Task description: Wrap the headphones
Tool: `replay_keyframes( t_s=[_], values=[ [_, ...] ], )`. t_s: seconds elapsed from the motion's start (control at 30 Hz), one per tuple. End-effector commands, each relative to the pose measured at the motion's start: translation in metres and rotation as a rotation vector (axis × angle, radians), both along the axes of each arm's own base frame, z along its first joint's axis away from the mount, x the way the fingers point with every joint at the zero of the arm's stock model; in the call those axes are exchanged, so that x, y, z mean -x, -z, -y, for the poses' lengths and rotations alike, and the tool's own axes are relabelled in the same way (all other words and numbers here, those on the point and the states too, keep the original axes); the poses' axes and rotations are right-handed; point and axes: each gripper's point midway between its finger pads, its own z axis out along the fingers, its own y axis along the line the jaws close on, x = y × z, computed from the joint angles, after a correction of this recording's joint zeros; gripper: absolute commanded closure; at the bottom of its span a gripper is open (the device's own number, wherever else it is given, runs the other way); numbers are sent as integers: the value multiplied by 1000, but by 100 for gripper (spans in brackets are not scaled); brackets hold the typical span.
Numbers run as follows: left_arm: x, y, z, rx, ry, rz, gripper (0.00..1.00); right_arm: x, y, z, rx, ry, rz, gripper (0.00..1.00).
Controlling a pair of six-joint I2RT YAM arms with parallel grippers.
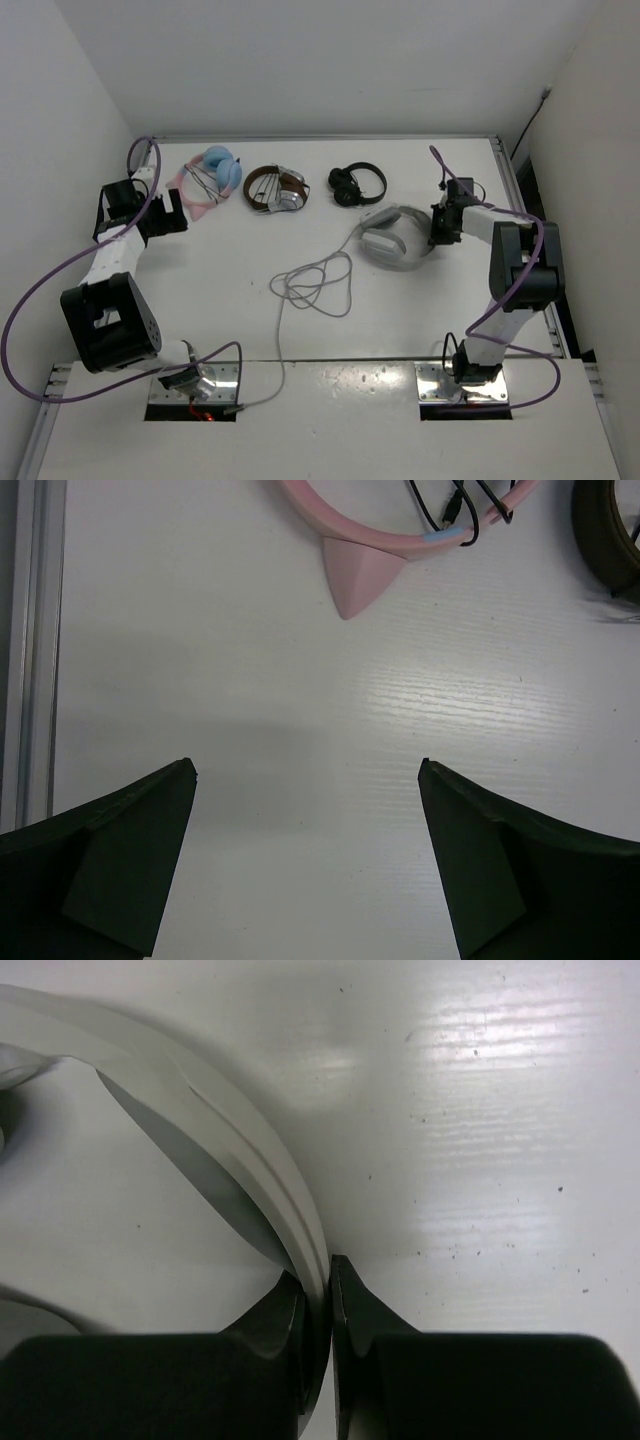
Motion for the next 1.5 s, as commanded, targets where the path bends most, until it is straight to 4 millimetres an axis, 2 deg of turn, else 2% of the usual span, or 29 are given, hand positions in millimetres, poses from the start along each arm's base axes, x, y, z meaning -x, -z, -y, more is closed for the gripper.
replay_keyframes(
  t_s=[0.0, 0.03, 0.07, 0.13, 0.2, 0.33, 0.4, 0.47, 0.57, 0.63, 0.77, 0.93, 1.0, 1.07, 1.1, 1.13, 1.2, 1.27, 1.33, 1.4, 1.43, 1.47],
  values=[
    [-2, -2, 5, -9, 37, 19, 1, -4, -20, -5, -8, 29, 61, 99],
    [-3, -2, 7, -2, 46, 22, 1, 2, -18, -10, -8, 17, 36, 93],
    [-3, -2, 7, -9, 52, 22, 1, 4, -17, -11, 4, 15, 27, 80],
    [-3, -2, 7, -9, 52, 22, 1, 4, -16, -11, 34, -14, 28, 71],
    [-3, -2, 8, -10, 65, 24, 1, -4, -23, -14, 51, -56, 72, 60],
    [-3, -2, 8, -10, 65, 24, 1, -24, -32, -14, 73, -117, 102, 53],
    [-5, -6, 7, -21, 71, 32, 1, -22, -19, -6, 52, -101, 44, 53],
    [-5, -6, 7, -21, 71, 32, 1, -24, -14, -3, 40, -94, 28, 56],
    [-7, -10, 6, -24, 71, 40, 1, -21, -3, 3, 44, -90, -7, 56],
    [-7, -6, 5, -28, 77, 31, 1, -23, -3, 12, 53, -84, 2, 56],
    [-8, -5, 5, -24, 77, 23, 1, -20, 5, 12, 55, -93, -21, 58],
    [-11, -6, 6, -19, 84, 27, 1, -7, 15, 9, 64, -132, -66, 61],
    [-11, -6, 5, -26, 90, 26, 1, 7, 24, 8, 65, -143, -99, 63],
    [-10, -5, 6, -22, 90, 18, 1, 9, 19, 5, 67, -152, -81, 70],
    [-10, -5, 6, -22, 90, 18, 1, 13, 22, 5, 66, -152, -92, 81],
    [-10, -5, 6, -22, 90, 18, 1, 16, 21, 5, 66, -152, -92, 87],
    [-8, -5, 12, -19, 129, 25, 1, 15, 14, 2, 50, -137, -79, 100],
    [-6, -6, 17, -15, 162, 36, 1, 13, 2, -4, 14, -124, -52, 100],
    [2, -5, 34, -4, 278, 52, 1, 2, -18, -4, -9, -105, -4, 100],
    [10, -9, 49, -22, 385, 69, 1, -11, -46, -11, -75, -92, 45, 100],
    [14, -13, 58, -10, 443, 84, 1, -17, -65, -9, -94, -80, 89, 100],
    [17, -10, 68, -8, 494, 73, 1, -27, -85, -15, -128, -95, 133, 100]
  ],
)
